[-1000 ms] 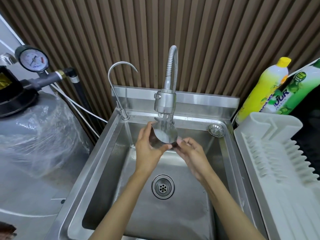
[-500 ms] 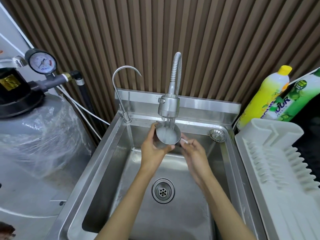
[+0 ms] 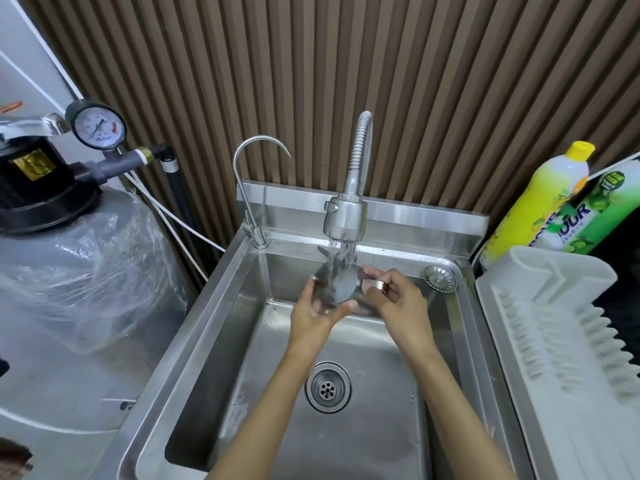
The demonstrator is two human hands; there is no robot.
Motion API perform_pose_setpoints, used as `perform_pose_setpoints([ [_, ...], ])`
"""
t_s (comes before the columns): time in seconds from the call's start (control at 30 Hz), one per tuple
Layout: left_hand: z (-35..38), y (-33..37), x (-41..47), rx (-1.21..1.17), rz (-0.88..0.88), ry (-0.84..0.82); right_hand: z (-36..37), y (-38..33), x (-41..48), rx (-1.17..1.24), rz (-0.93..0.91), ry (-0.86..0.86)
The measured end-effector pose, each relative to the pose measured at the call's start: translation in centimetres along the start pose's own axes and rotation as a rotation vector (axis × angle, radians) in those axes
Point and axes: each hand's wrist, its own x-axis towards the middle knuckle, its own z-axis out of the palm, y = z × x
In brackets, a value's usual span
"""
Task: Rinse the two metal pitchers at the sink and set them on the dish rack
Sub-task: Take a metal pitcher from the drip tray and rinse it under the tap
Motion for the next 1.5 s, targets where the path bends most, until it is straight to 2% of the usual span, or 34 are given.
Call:
perform_pose_setpoints([
  [0.07, -0.4, 1.0, 0.6, 0.049, 0.131, 0.038, 0.4, 0.8, -0.2, 0.388, 0.087, -0.103],
  [0.13, -0.8, 2.5, 0.8, 0.340, 0.281, 0.089, 0.7, 2.1, -0.5, 0.811, 0.254, -0.243],
  [0.2, -0.9, 3.4, 0.3, 0.675, 0.343, 0.141, 0.7, 3.2, -0.7, 1.000, 0.427, -0.311],
  [0.27, -0.6, 3.6, -0.6, 0.904, 0.260, 0.225, 0.3, 2.9, -0.7, 0.872, 0.534, -0.334],
  [0.33, -0.4, 3.0, -1.0, 0.940, 0.123, 0.289, -0.3, 1.9, -0.5, 0.587, 0.540, -0.305],
  [0.43, -0.7, 2.0, -1.1, 0.661, -0.016, 0.240, -1.2, 0.0, 0.3, 0.158, 0.377, -0.170],
  [0.5, -0.8, 1.4, -1.0, 0.358, -0.067, 0.147, -1.3, -0.9, 0.5, -0.166, 0.148, -0.048],
  [0.53, -0.7, 1.3, -0.8, 0.227, -0.071, 0.095, -1.2, -1.4, 0.3, -0.250, 0.048, -0.005],
  [0.6, -0.3, 1.4, -0.3, 0.077, -0.023, 0.030, -0.6, -1.5, -0.3, -0.157, -0.066, 0.032],
  [0.67, -0.3, 1.9, 0.6, 0.074, 0.078, 0.062, -0.2, -1.0, -0.6, 0.090, -0.016, -0.016],
  [0.77, -0.7, 3.6, 1.2, 0.376, 0.259, 0.095, 0.5, 0.8, -0.5, 0.643, 0.261, -0.218],
  [0.83, -0.6, 4.5, 0.7, 0.717, 0.287, 0.148, 0.6, 1.7, -0.3, 0.822, 0.447, -0.309],
  [0.9, -0.4, 4.7, 0.1, 0.967, 0.230, 0.250, 0.2, 1.5, -0.2, 0.743, 0.530, -0.357],
  [0.97, -0.4, 4.3, -0.1, 0.975, 0.156, 0.301, -0.3, 0.7, -0.2, 0.566, 0.531, -0.329],
  [1.07, -0.6, 3.5, -0.3, 0.791, 0.091, 0.250, -1.4, -1.0, 0.4, 0.256, 0.395, -0.203],
  [1.17, -0.7, 2.6, -0.2, 0.548, 0.026, 0.149, -1.8, -2.3, 0.9, -0.115, 0.132, -0.083],
  [1.23, -0.5, 2.1, 0.5, 0.404, 0.030, 0.079, -1.4, -2.8, 0.9, -0.189, 0.016, -0.070],
  [1.33, -0.5, 2.8, 1.7, 0.256, 0.101, 0.030, -0.6, -2.4, 0.8, 0.173, 0.026, -0.123],
  [1.43, -0.9, 4.1, 2.7, 0.440, 0.262, 0.094, 0.3, -0.8, 0.9, 0.632, 0.181, -0.229],
  [1.5, -1.3, 4.5, 2.8, 0.570, 0.296, 0.099, 0.8, 0.4, 0.9, 0.785, 0.308, -0.251],
])
